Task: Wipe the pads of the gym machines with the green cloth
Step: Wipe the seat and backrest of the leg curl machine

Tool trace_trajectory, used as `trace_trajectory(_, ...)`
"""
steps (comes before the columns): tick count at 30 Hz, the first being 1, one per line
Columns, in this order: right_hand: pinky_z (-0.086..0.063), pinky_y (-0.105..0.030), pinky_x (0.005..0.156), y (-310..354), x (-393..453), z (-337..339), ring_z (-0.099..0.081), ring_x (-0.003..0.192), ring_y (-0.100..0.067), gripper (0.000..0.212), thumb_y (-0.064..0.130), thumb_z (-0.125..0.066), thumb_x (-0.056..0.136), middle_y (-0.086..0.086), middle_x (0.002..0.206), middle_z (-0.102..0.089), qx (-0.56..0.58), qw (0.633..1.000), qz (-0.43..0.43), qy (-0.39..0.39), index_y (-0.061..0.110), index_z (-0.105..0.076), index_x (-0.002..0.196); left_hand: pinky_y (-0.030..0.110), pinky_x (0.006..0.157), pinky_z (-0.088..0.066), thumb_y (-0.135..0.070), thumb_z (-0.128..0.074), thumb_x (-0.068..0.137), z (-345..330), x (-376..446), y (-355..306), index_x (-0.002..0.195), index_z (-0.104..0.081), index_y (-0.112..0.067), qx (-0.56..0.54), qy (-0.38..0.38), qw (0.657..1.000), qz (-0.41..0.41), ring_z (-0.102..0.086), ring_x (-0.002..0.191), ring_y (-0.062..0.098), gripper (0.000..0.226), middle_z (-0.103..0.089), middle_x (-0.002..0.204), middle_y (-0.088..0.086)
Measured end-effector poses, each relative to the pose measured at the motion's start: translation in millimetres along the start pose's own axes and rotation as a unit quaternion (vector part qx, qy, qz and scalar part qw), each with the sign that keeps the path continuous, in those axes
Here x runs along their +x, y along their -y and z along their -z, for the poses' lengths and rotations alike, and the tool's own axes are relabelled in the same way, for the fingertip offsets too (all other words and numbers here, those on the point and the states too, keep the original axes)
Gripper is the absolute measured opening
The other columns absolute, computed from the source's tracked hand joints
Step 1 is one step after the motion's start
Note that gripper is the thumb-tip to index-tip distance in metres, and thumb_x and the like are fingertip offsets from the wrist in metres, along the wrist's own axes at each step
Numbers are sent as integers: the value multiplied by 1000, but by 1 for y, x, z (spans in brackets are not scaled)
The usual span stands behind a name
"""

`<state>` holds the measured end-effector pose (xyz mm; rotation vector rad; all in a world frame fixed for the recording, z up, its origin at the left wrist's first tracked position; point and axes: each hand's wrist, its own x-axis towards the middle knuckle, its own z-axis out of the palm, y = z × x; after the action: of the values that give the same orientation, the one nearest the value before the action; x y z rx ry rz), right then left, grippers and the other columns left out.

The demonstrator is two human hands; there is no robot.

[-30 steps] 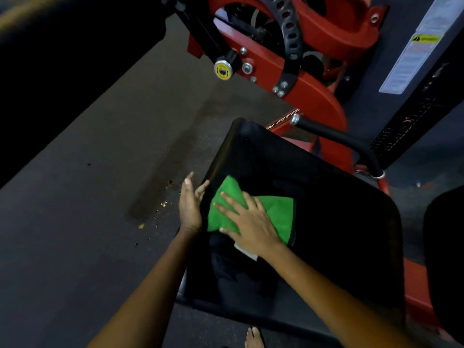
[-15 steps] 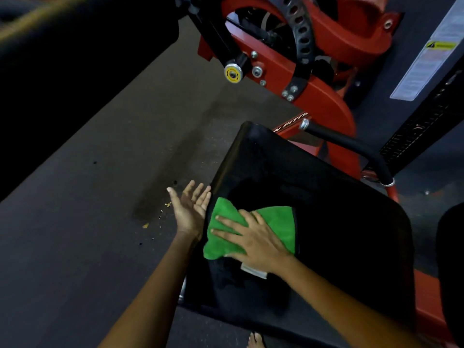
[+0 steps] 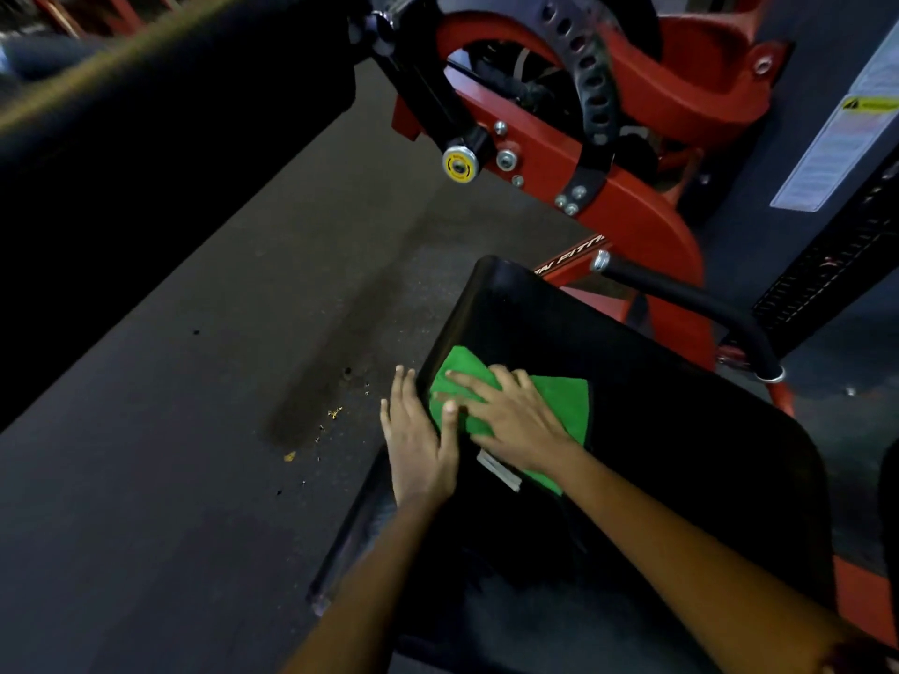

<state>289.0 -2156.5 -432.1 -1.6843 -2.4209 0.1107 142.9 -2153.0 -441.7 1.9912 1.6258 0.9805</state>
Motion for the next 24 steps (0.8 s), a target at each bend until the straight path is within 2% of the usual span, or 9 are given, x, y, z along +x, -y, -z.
trace_trajectory(2,-30,-39,93,-4,19,1,-36,121,-26,56,43,-49,92,12,156,-19,16,995,-98,-9,41,-29,145,27,117,6,-73,-1,85,-3,2,-2,147,-22,-2,80,30,996,0,-13,144,13,96,-20,156,10)
trace_trajectory(5,-30,-40,92,2,28,1,-37,118,-27,55,55,-43,92,11,155,-22,26,982,-188,-26,41,-30,144,32,117,6,-75,7,82,-6,1,-5,148,-16,-2,142,62,988,4,-10,146,18,102,-16,157,11)
trace_trajectory(8,-37,-41,86,7,11,-4,-45,111,-29,61,44,-58,85,7,152,-33,15,995,-85,-58,38,-38,142,30,117,5,-78,8,79,-3,5,-6,148,-17,-1,124,62,990,25,-12,146,18,106,-17,157,11)
trace_trajectory(10,-34,-41,92,-12,8,0,-41,117,-27,64,41,-55,87,9,154,-26,-4,999,-42,-21,41,-29,145,30,117,2,-79,5,79,-2,5,-8,147,-20,-2,108,52,992,33,-15,145,17,106,-19,156,11)
trace_trajectory(15,-28,-42,97,-41,40,9,-34,122,-31,54,53,-42,94,7,155,-23,40,938,-344,-19,39,-30,145,34,118,1,-82,9,73,-2,7,-11,150,-13,-6,149,92,984,41,-11,145,16,110,-14,158,9)
trace_trajectory(16,-29,-42,96,-35,40,8,-35,120,-31,55,53,-43,93,6,155,-24,31,944,-327,-18,38,-31,145,34,118,1,-82,9,73,-1,7,-11,150,-12,-6,153,96,983,43,-11,145,16,110,-13,158,9)
trace_trajectory(19,-37,-41,85,-20,20,-3,-47,106,-33,58,50,-57,86,4,150,-37,-2,993,-112,-48,35,-42,140,35,118,-2,-82,7,74,-2,7,-10,150,-10,-5,160,102,981,45,-13,145,17,109,-13,158,10)
trace_trajectory(21,-41,-39,78,-34,18,-5,-53,98,-31,57,52,-54,84,4,145,-44,-17,998,-26,-63,35,-46,137,36,118,-2,-82,8,74,-1,6,-11,150,-8,-5,181,112,976,45,-12,145,17,109,-12,158,9)
trace_trajectory(24,-34,-41,89,-54,46,4,-44,113,-31,54,58,-38,90,8,152,-31,5,986,-164,-6,39,-37,142,37,118,1,-81,15,71,-2,7,-11,150,-2,-4,225,145,962,54,-10,146,18,112,-10,158,9)
